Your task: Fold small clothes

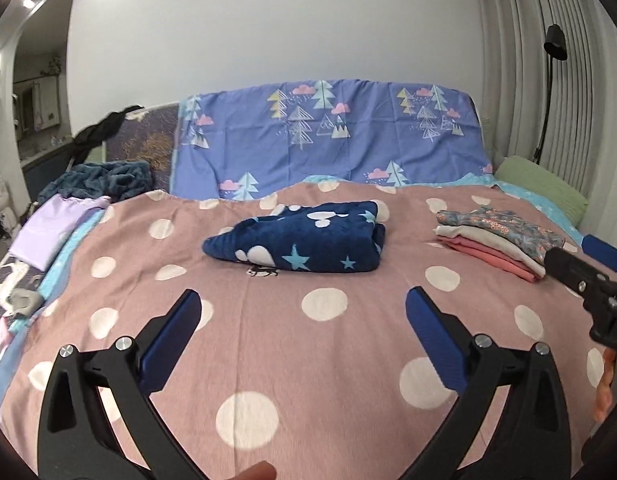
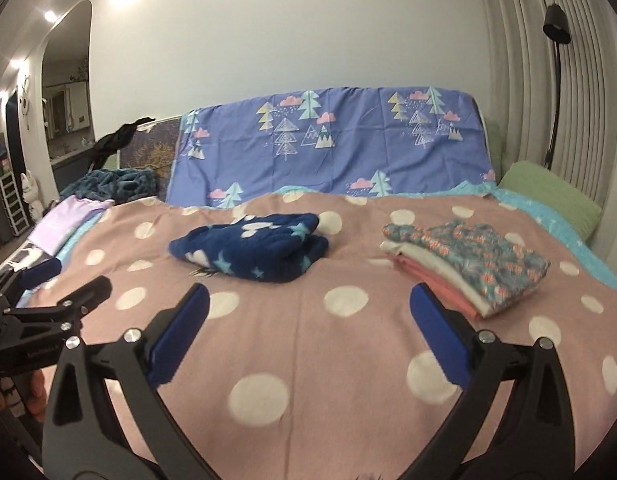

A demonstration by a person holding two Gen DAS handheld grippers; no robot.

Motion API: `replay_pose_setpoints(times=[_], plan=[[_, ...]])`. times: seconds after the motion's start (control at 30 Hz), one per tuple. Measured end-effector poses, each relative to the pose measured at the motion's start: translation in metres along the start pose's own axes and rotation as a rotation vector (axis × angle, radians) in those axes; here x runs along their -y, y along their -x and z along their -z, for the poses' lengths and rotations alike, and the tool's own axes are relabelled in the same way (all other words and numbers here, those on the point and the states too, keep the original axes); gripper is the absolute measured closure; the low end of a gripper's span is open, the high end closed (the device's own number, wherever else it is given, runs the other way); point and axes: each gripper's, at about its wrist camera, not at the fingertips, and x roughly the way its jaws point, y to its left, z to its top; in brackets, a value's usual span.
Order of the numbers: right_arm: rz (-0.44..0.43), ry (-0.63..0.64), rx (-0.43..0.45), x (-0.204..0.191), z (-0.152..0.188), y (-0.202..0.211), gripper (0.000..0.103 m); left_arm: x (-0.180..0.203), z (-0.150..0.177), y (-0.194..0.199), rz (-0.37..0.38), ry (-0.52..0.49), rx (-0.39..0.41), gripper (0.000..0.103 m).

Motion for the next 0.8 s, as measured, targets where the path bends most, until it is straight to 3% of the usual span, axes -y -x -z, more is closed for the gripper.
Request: replay_pose_setpoints(times=[0.1,0.33,0.8], plan=[[-0.01,-0.021,0.004,-0.001,0.008,0.022,0.002,-0.002,0.007,0.026,-0.065,0.026,0.034,0.001],[0.021,0.018,0.011,-0.014,0.022,0.051,0.002,-0.002,0.028,0.065,-0.106,0.049,0.014,0.001],[-0.009,0.024,-0.03,-0.019,0.045,0.08,0.002,0.006,0.048,0.095,-0.101,0.038,-0.034,0.001]])
